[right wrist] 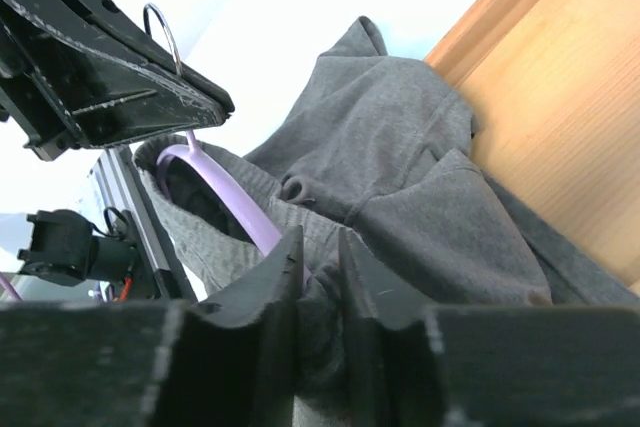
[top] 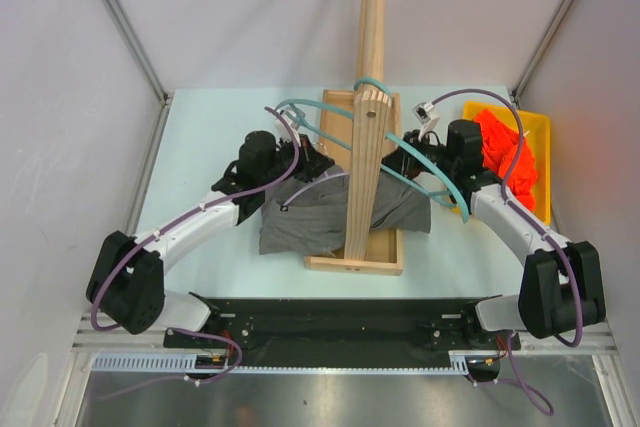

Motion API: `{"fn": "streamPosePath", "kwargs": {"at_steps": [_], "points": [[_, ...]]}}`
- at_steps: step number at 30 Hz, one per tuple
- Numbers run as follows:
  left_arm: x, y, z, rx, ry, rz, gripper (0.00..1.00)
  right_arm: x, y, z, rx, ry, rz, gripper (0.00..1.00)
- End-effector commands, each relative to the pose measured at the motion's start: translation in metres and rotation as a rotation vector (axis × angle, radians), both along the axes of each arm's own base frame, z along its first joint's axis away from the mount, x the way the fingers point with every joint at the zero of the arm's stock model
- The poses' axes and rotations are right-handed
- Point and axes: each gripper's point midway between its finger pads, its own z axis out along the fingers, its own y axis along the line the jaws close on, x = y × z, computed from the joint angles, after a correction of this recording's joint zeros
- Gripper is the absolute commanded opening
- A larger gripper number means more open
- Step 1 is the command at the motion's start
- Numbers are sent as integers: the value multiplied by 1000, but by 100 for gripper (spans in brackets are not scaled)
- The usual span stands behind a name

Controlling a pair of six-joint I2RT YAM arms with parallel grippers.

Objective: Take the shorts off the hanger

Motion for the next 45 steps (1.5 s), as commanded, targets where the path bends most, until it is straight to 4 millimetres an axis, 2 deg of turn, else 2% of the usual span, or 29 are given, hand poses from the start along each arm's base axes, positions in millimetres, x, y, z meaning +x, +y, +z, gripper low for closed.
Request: {"fn": "streamPosePath", "kwargs": {"at_steps": [1, 4, 5, 6, 7, 10, 11, 12, 13, 14, 15, 17, 18, 20, 21, 24, 25, 27, 28, 30, 32, 36, 45], "points": [[2, -10, 48, -107, -84, -14, 0, -4, 1, 13, 1, -49, 32, 21], [4, -9, 51, -113, -80, 4, 0, -7, 0, 8, -14, -40, 37, 8], [6, -7, 51, -111, -76, 20, 0, -7, -2, 5, -22, -31, 31, 0], [8, -3, 55, -117, -72, 52, 0, -5, -5, 5, -29, -32, 20, 0], [15, 6, 47, -91, -38, 124, 0, -5, -7, 5, -33, -29, 9, 0], [23, 27, 43, -98, 16, 240, 0, 2, -25, 5, -58, -26, -73, 0], [30, 41, 43, -111, 24, 297, 0, 4, -34, 3, -66, -13, -107, 0], [29, 49, 35, -142, 67, 331, 0, 10, -42, 5, -79, -26, -158, 0], [27, 58, 44, -183, 61, 353, 0, 7, -48, 5, -92, -12, -183, 0], [34, 72, 53, -235, 42, 380, 0, 6, -57, 1, -104, 3, -214, 0], [31, 80, 48, -283, 73, 385, 0, 9, -66, 0, -120, 5, -263, 0], [32, 98, 69, -374, 38, 365, 0, 8, -81, 2, -122, 13, -330, 0], [32, 103, 75, -412, 52, 365, 0, 9, -92, -2, -120, 26, -372, 0], [34, 114, 79, -428, 62, 369, 0, 6, -100, 4, -96, 15, -395, 0], [32, 113, 85, -432, 64, 353, 0, 3, -99, 5, -86, 13, -385, 0], [33, 117, 85, -454, 89, 368, 0, -5, -91, 9, -61, 10, -357, 0], [33, 117, 86, -466, 88, 368, 0, -7, -90, 5, -57, 22, -356, 0], [35, 118, 83, -482, 108, 372, 0, -10, -94, 3, -40, 43, -387, 0], [36, 121, 83, -485, 105, 379, 0, -10, -102, 0, -29, 56, -416, 0], [37, 124, 79, -481, 107, 387, 0, -13, -106, 0, -1, 72, -428, 0], [37, 129, 78, -480, 97, 394, 0, -13, -125, 4, 5, 60, -487, 0], [34, 133, 72, -450, 78, 400, 0, -15, -149, 8, 16, 58, -551, 0], [36, 128, 76, -528, 108, 372, 0, -25, -135, -1, 4, 78, -477, 0]]}}
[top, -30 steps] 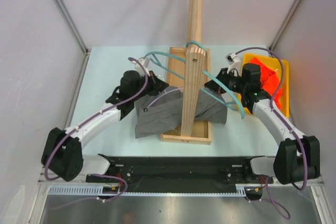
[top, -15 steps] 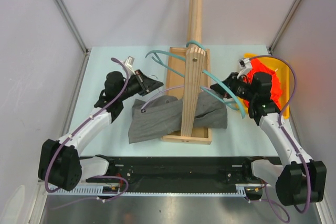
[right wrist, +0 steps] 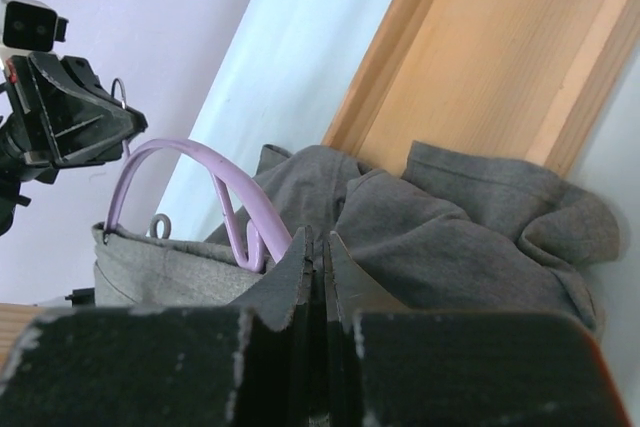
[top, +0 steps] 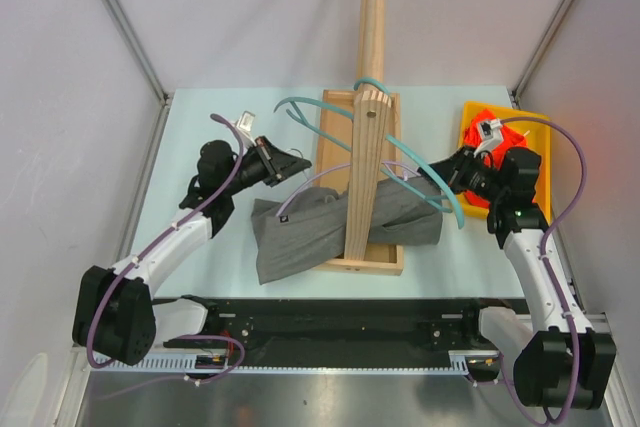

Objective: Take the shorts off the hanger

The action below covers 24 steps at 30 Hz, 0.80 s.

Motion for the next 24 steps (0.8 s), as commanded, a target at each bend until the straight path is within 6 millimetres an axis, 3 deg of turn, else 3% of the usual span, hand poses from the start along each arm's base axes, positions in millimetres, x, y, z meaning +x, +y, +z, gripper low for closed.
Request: {"fn": "streamPosePath", "kwargs": {"at_steps": [1, 4, 10, 16, 18, 19, 21, 24], "points": [[59, 73, 46, -86, -132, 370, 0, 7, -41, -30, -98, 53, -160, 0], [60, 80, 46, -89, -130, 392, 0, 6, -61, -28, -98, 57, -238, 0], [60, 81, 44, -99, -126, 383, 0, 8, -61, -27, -57, 77, -244, 0], [62, 66, 32, -93, -100, 301, 0, 6, -27, -26, -53, 51, -101, 0], [60, 53, 24, -33, -82, 219, 0, 2, -11, -29, -68, 45, -39, 0], [55, 37, 18, 1, -73, 154, 0, 2, -7, -30, -71, 38, -22, 0], [52, 14, -12, 143, -6, 26, 6, 1, 3, -28, -81, 8, 25, 0], [36, -16, -46, 227, 29, -113, 38, -2, 8, -23, -64, -11, 68, 0]]}}
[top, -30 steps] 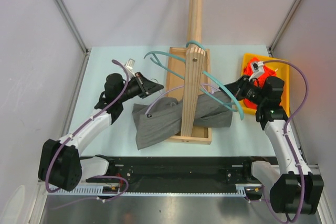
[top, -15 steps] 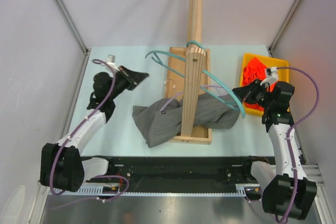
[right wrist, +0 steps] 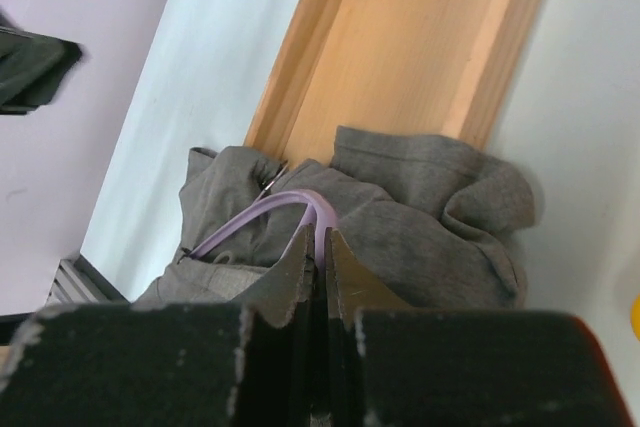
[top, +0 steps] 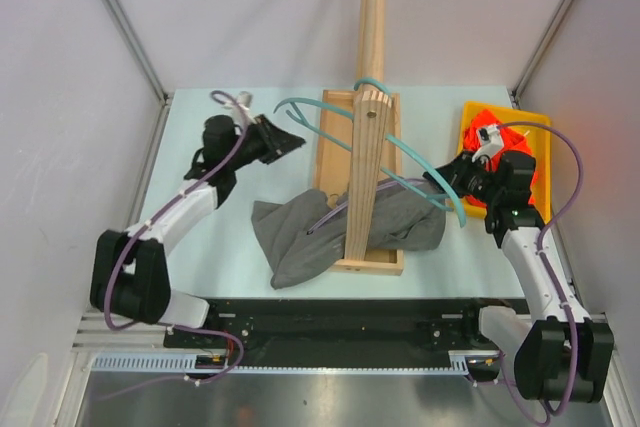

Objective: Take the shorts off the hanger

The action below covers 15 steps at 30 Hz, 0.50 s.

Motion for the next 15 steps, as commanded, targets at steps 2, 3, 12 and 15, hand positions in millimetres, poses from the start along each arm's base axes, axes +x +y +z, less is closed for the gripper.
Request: {"fn": "streamPosePath", "kwargs": {"at_steps": [2, 3, 12, 15], "points": [[-43, -53, -49, 154, 34, -300, 60, -12, 23, 20, 34, -88, 169, 0], [-50, -62, -61, 185, 68, -330, 81, -11, 20, 20, 31, -95, 167, 0], [-60, -84, -112, 521, 59, -402, 85, -9, 8, 16, 11, -103, 160, 0], [-59, -101, -131, 595, 72, -424, 85, -7, 6, 14, 9, -101, 159, 0]]}}
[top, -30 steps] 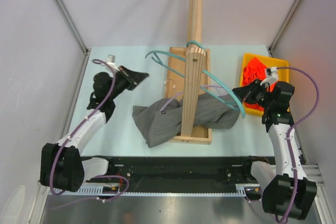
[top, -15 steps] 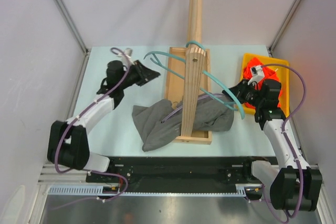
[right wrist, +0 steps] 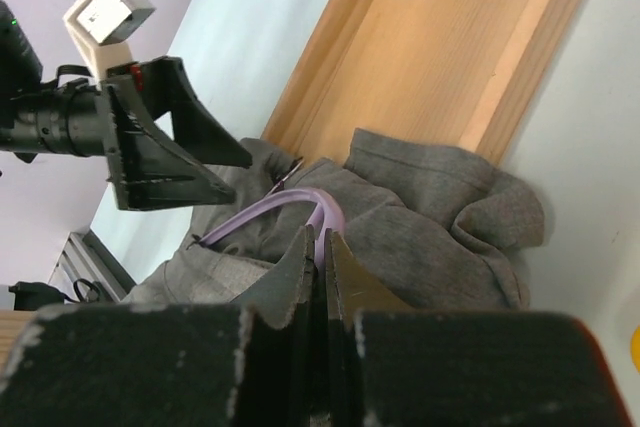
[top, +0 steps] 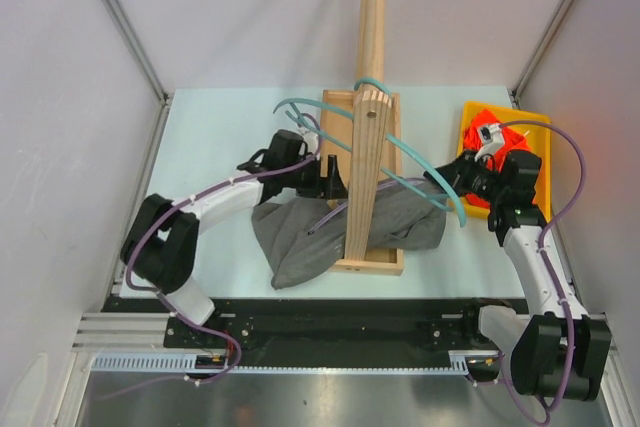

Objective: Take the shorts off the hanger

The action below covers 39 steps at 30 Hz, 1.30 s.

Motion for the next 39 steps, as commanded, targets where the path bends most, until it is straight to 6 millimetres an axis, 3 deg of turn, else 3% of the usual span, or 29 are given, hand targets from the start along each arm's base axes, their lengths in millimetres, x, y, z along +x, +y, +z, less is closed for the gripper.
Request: {"fn": "streamPosePath", "kwargs": {"at_steps": [1, 5, 9, 14, 16, 18, 22, 28, 35, 39], "points": [[12, -16, -29, 170, -55, -50, 85, -4, 6, 5, 7, -33, 76, 0], [21, -33, -48, 222, -35, -80, 77, -3, 9, 8, 33, -30, 87, 0], [27, -39, -60, 225, -19, -81, 61, -5, 10, 12, 36, -39, 89, 0], [34, -52, -44, 172, -37, -93, 37, -5, 8, 13, 37, -35, 74, 0], [38, -50, -37, 194, -43, -91, 18, -6, 8, 14, 40, -33, 73, 0], [52, -50, -15, 195, -91, -66, 0, -8, 8, 15, 35, -40, 74, 0], [72, -35, 46, 174, -219, 12, 0, -10, 7, 16, 21, -47, 68, 0], [81, -11, 104, 54, -274, 89, 0, -8, 6, 13, 23, -36, 62, 0], [77, 11, 109, -16, -276, 152, 0, 2, -2, 10, 39, -5, -4, 0], [82, 37, 120, 31, -344, 227, 0, 12, -23, 9, 24, 8, -134, 0]]}}
